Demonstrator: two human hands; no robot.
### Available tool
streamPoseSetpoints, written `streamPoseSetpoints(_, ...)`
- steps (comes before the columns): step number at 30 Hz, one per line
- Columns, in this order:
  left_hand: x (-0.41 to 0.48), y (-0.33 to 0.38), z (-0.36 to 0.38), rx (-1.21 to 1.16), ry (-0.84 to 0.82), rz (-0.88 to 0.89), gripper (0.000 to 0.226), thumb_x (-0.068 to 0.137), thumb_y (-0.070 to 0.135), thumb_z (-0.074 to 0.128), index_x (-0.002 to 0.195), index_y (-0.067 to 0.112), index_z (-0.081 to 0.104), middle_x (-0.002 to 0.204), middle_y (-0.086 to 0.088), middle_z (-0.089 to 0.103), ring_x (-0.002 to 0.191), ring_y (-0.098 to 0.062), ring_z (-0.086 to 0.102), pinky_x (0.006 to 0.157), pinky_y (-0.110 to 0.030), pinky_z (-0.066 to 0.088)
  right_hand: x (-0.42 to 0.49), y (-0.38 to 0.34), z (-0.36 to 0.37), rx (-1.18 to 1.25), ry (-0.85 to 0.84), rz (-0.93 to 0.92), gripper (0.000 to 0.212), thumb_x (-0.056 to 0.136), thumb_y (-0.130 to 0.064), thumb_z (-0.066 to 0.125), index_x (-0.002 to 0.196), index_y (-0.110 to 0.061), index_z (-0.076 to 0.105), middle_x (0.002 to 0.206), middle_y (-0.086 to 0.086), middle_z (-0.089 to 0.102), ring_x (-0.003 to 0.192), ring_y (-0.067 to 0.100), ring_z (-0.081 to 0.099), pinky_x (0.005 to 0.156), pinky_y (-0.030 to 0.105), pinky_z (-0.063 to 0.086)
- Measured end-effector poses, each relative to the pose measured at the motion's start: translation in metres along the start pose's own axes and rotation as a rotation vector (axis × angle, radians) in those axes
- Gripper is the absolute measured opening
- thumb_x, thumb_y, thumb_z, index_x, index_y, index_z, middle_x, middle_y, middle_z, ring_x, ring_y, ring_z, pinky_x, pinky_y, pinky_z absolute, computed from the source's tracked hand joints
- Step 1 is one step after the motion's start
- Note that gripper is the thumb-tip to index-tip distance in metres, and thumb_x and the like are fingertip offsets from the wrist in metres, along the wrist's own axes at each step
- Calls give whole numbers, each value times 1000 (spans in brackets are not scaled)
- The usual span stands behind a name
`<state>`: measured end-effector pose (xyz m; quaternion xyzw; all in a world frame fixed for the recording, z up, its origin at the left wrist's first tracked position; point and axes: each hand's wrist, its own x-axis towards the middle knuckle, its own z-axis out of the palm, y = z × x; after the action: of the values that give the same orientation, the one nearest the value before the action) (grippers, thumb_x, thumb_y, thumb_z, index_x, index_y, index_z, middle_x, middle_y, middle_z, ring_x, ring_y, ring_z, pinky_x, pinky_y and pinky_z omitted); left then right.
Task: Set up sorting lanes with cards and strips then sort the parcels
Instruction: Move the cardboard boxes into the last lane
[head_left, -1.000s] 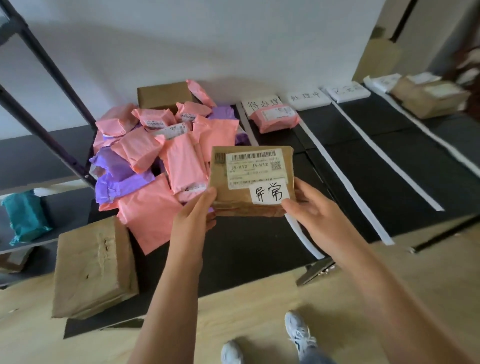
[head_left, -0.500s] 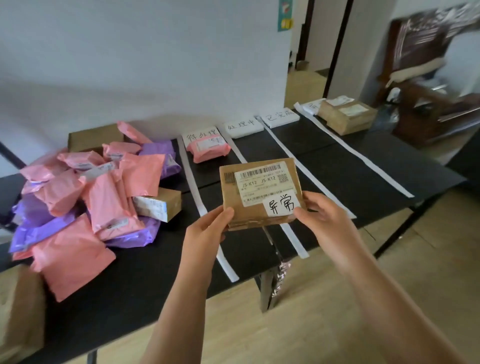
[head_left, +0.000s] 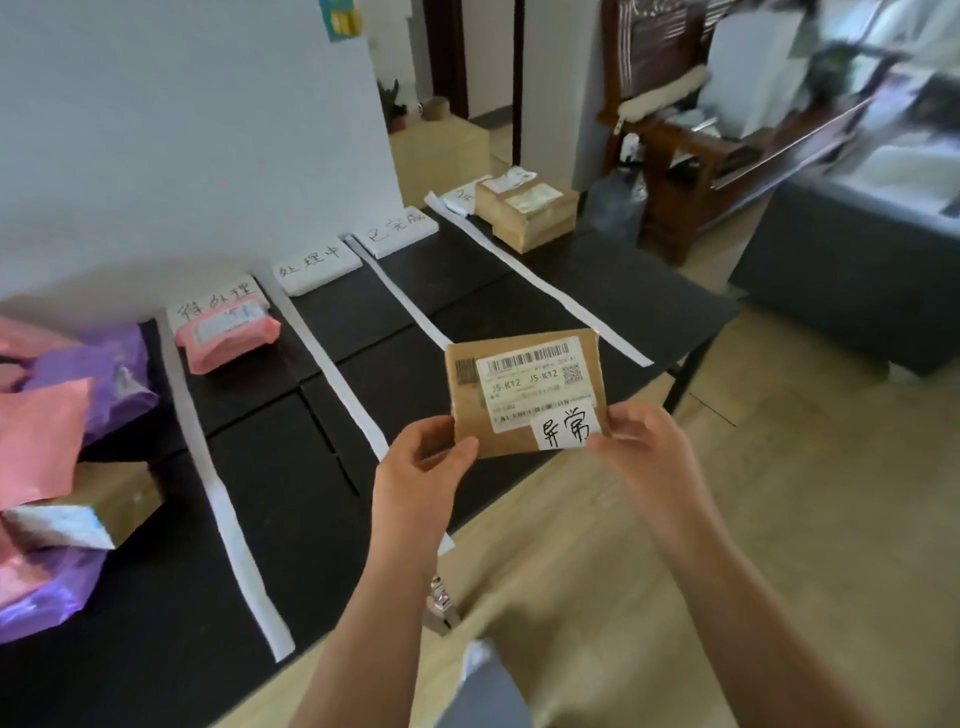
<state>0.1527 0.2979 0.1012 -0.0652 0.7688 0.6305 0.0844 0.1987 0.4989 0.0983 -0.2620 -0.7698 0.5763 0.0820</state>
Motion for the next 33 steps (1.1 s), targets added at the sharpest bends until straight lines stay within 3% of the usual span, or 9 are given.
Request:
streamPoseSetpoints(5, 58, 10, 39, 37, -65, -27, 22, 87, 25, 74, 101, 38, 64, 94, 27, 70, 87, 8, 65, 86, -26, 53, 67, -5, -10, -2, 41, 28, 22, 91, -17, 70, 105, -30, 59, 98, -12, 71, 92, 1, 67, 68, 18, 51)
streamPoseSetpoints(8, 104, 26, 60, 63, -93, -49, 23, 87, 23, 73, 104, 36, 64, 99, 18, 71, 96, -2, 66, 89, -29, 53, 115, -14, -10, -13, 81, 30, 21, 91, -16, 70, 103, -29, 58, 100, -11, 71, 93, 4, 67, 72, 22, 52)
streamPoseSetpoints(14, 182, 57, 104, 117, -135, -79, 18, 90, 20, 70, 106, 29, 66, 101, 11, 68, 100, -10, 64, 93, -37, 54, 203, -28, -14, -86, 119, 65, 19, 91, -18, 71, 100, -31, 60, 95, -13, 68, 89, 3, 63, 64, 18, 46)
streamPoseSetpoints(21, 243, 58, 153, 135, -183, -142, 30, 94, 19, 65, 123, 25, 62, 109, 10, 68, 102, -9, 65, 97, -38, 54, 285, -16, -13, -81, 170, 107, 18, 92, -19, 69, 97, -34, 61, 90, -15, 69, 84, 2, 63, 63, 19, 45)
streamPoseSetpoints(25, 280, 54, 190, 121, -159, -229, 24, 93, 20, 66, 116, 27, 63, 106, 12, 68, 101, -7, 65, 96, -37, 54, 350, -4, -14, -102, 136, 142, 21, 95, -17, 64, 92, -38, 58, 88, -18, 65, 81, -3, 59, 59, 14, 39)
streamPoseSetpoints(30, 330, 60, 245, 116, -97, -303, 22, 91, 20, 67, 110, 30, 62, 105, 12, 67, 98, -5, 64, 95, -37, 55, 444, 12, -17, -150, 55, 168, 23, 94, -16, 63, 107, -35, 60, 86, -20, 62, 79, -2, 59, 59, 18, 41)
streamPoseSetpoints(33, 363, 67, 278, 109, -60, -339, 30, 91, 20, 66, 120, 26, 62, 106, 12, 67, 99, -6, 64, 95, -37, 54, 502, 17, -25, -197, -35, 164, 22, 94, -18, 62, 110, -33, 62, 85, -20, 64, 79, -2, 59, 59, 19, 42)
